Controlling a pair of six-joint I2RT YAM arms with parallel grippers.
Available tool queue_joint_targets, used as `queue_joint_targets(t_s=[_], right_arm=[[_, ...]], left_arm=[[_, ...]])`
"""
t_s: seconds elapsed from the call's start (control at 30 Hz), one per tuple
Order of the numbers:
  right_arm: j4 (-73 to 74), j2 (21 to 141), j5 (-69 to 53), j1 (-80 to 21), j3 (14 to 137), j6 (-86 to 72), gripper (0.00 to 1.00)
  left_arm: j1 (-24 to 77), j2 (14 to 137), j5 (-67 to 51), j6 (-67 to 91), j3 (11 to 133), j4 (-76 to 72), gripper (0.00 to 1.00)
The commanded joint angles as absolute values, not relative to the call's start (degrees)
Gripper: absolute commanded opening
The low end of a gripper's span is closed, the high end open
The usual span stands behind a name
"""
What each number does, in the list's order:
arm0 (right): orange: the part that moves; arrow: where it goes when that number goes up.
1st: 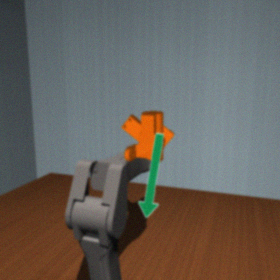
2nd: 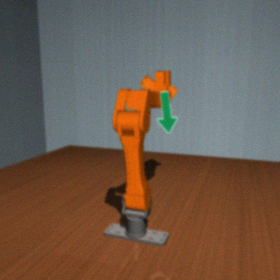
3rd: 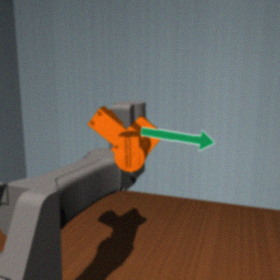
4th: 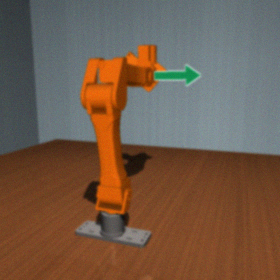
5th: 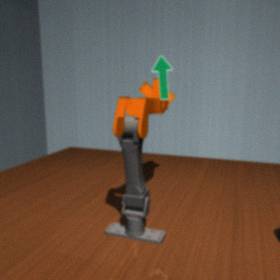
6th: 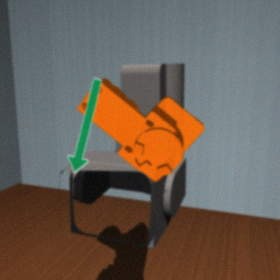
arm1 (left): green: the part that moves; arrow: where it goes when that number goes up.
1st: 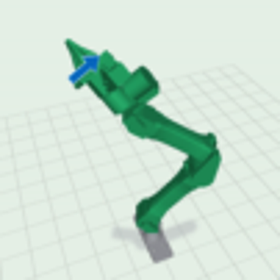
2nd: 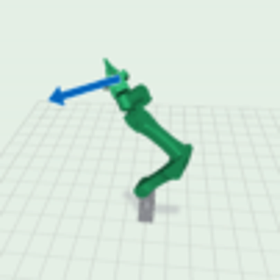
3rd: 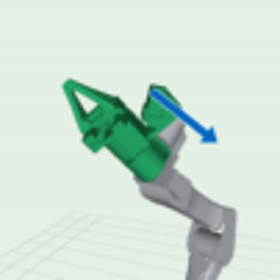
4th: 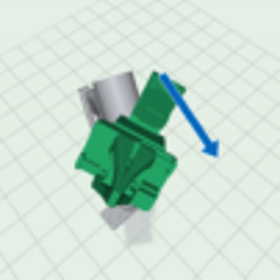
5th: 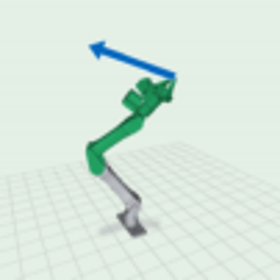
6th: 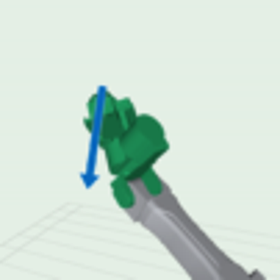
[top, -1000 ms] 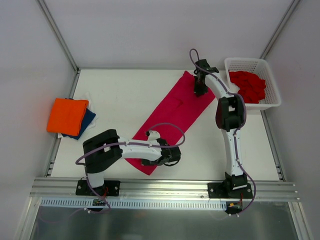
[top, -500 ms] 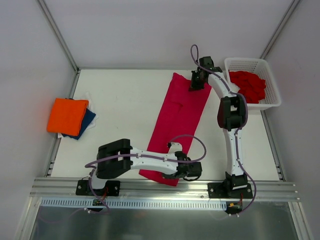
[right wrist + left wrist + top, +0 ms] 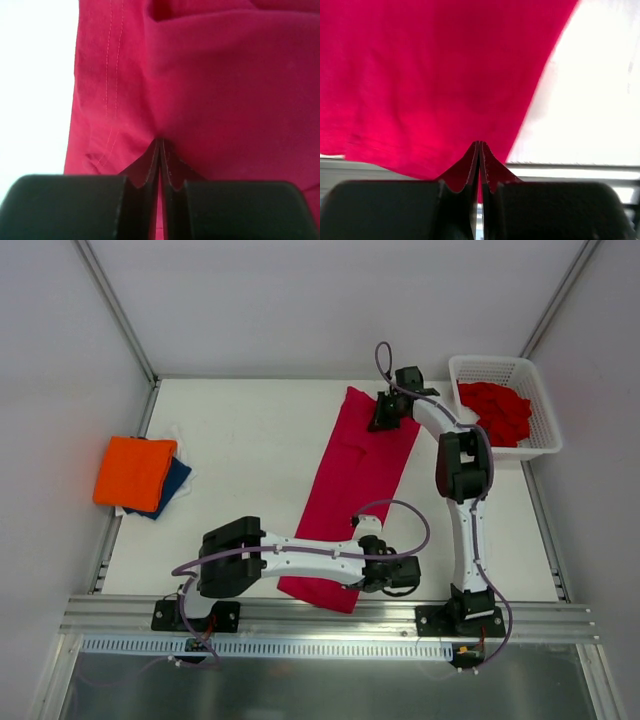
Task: Fold and stack the t-shirts
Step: Fold the tshirt
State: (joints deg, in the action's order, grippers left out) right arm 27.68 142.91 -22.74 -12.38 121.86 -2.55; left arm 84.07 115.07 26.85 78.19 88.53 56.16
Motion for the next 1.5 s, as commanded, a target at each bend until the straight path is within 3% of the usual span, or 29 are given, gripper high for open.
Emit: queue_joint_targets(t_s=[0.0,0.17,0.33,0.37,0.47,0.5,0.9,1.2,1.47], right_arm=[[20.8,128.3,-15.6,-13.4,111.1,1.2,0.07],[18.8,115.1,-6.8,-13.7,103.2,3.6,0.2],[23.7,105.5,-0.8,-13.9,101.3,5.3,0.24],[25.2,104.8,1.7,-14.0,101.3,5.9,0.22],[29.2,103.0,9.7,-14.1,99.9,6.0,0.01],[30.2,102.8,10.8,-14.1,99.2,6.0,0.01],[34.1,118.0,13.9,-14.4,102.0,3.3,0.0],[35.6,125.6,14.1,-14.6,106.3,3.2,0.0],[35.5,127.8,14.2,-14.6,107.8,3.7,0.0]], left_arm=[[84.7,111.5,35.0,79.1,89.5,64.1,0.0],[82.9,107.5,47.4,83.3,94.5,78.4,0.0],[80.0,98.1,53.9,84.5,91.2,81.3,0.0],[79.7,96.9,54.1,84.6,89.1,81.0,0.0],[78.8,93.0,53.9,83.1,84.2,78.1,0.0],[78.7,92.4,53.6,82.7,83.2,77.4,0.0],[77.8,84.3,42.4,65.4,66.1,48.1,0.0],[75.2,87.2,31.6,55.9,56.9,26.7,0.0],[72.7,92.8,29.4,56.0,54.5,24.7,0.0]])
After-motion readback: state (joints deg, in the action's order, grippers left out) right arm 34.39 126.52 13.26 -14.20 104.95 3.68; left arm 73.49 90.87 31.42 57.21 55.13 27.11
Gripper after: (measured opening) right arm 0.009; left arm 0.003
